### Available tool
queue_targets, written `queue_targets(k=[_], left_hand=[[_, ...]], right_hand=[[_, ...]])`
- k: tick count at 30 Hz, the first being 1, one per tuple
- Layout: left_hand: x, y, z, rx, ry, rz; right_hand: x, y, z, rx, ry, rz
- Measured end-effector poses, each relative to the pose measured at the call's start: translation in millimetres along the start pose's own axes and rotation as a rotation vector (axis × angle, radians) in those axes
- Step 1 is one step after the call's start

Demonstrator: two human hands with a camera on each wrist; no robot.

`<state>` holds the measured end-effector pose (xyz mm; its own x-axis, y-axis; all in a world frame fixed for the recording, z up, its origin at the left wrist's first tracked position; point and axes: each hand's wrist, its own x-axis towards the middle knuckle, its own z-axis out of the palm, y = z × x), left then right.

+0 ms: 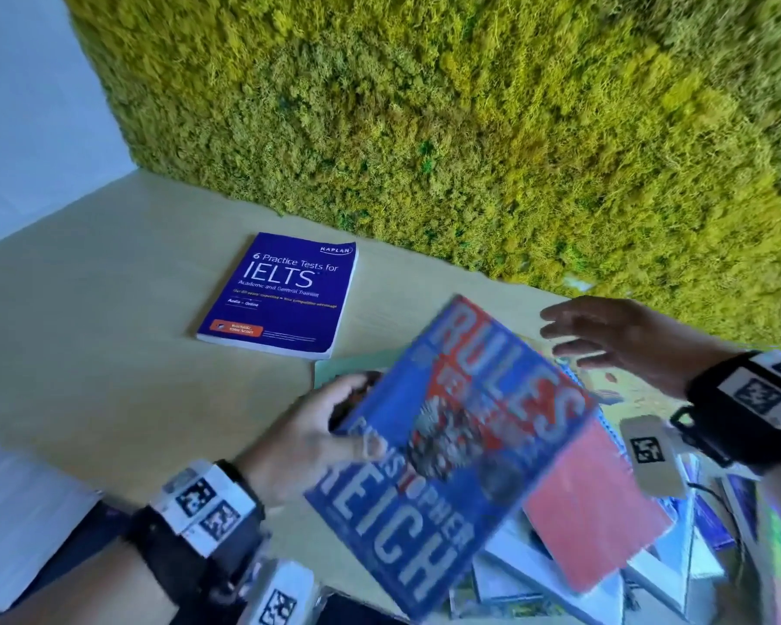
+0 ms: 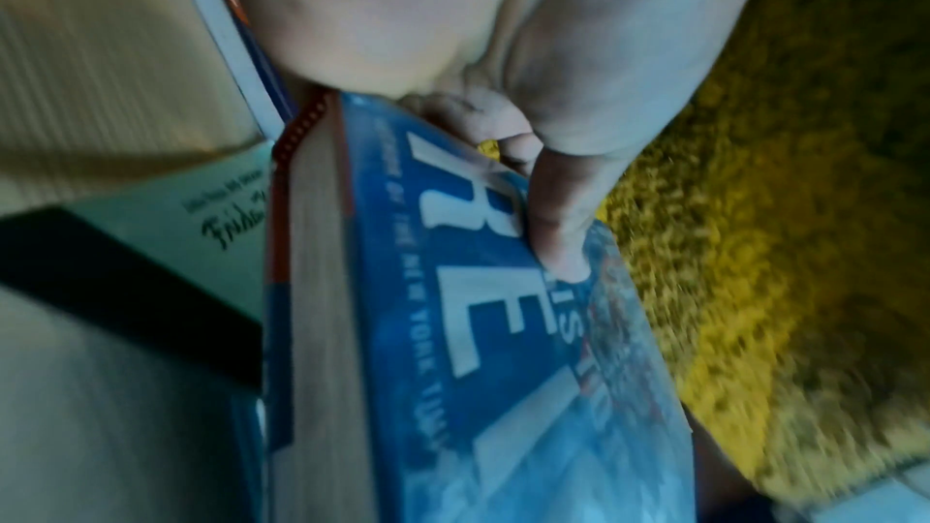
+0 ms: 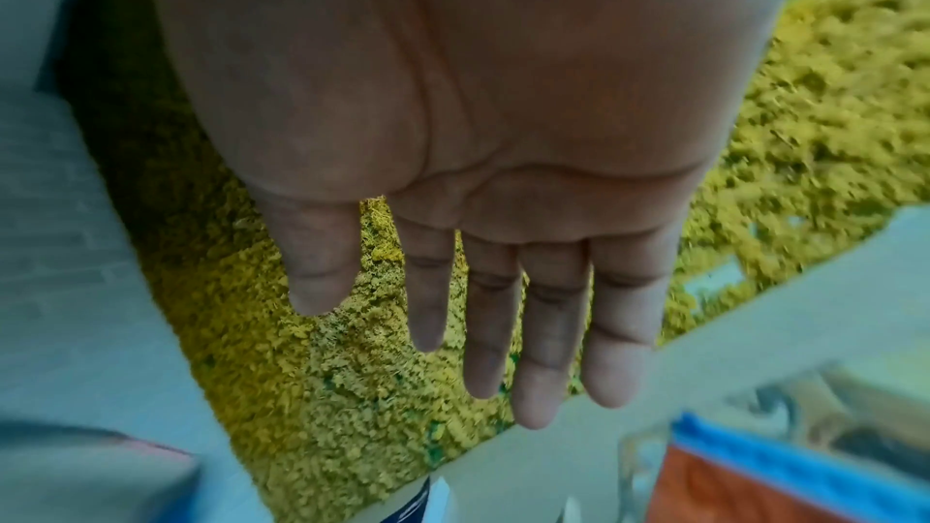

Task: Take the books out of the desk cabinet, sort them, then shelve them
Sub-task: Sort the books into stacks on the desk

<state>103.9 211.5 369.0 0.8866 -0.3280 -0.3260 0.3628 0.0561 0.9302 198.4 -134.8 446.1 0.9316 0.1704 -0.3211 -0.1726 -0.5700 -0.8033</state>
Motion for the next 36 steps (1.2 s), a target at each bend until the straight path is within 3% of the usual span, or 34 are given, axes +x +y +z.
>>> queue_targets(k=[2,5,11,15,18,21,25,27,30,32,34,36], left_hand=[[3.8,-7.6,-26.9,0.067,0.052,0.082],[-1.1,-7.8,-54.3,-0.086,0.227,0.08],[-25.8,-39.7,-117.2,-0.052,0.467,0.025],[-46.3,-68.2,-153.3,0.101,0.593,-0.042],[-49.4,-86.7,-171.6,0.406,0.698,-0.113],[-44.7,-95.0,-185.4,0.847,0.768,-0.209],[-36.0,-91.6,-176.7,0.955,0.613,-0.266],[-35.3,-88.5,-158.7,1.077,0.601,-0.244],[-29.6,-84.8,-120.0,1.127,0.631,0.053],[-15.8,-80.5,-83.2,0.991,0.476,0.218],[0.5,-73.8,-42.1,0.812,0.235,0.148],[16.7,-71.7,-9.9,0.791,0.058,0.016]], right_hand=[[-3.5,0.2,18.3,0.193,-0.027,-0.014],[-1.6,-4.2,73.5,0.393,-0.173,0.006],[15.9,-37.7,211.5,0.361,-0.308,0.018],[33.2,-38.8,272.0,-0.078,-0.406,-0.134],[36.2,-30.8,288.9,-0.771,-0.45,-0.195],[34.8,-19.3,287.4,-1.049,-0.472,-0.256],[48.1,-11.0,269.2,-1.179,-0.453,-0.172],[53.5,-12.4,254.1,-1.147,-0.415,-0.118],[64.3,-20.4,219.0,-0.852,-0.29,-0.117],[70.9,-22.9,185.7,-0.784,-0.154,-0.121],[71.1,-18.8,150.9,-0.91,-0.137,-0.043],[61.9,-8.9,124.8,-1.068,-0.247,0.053]])
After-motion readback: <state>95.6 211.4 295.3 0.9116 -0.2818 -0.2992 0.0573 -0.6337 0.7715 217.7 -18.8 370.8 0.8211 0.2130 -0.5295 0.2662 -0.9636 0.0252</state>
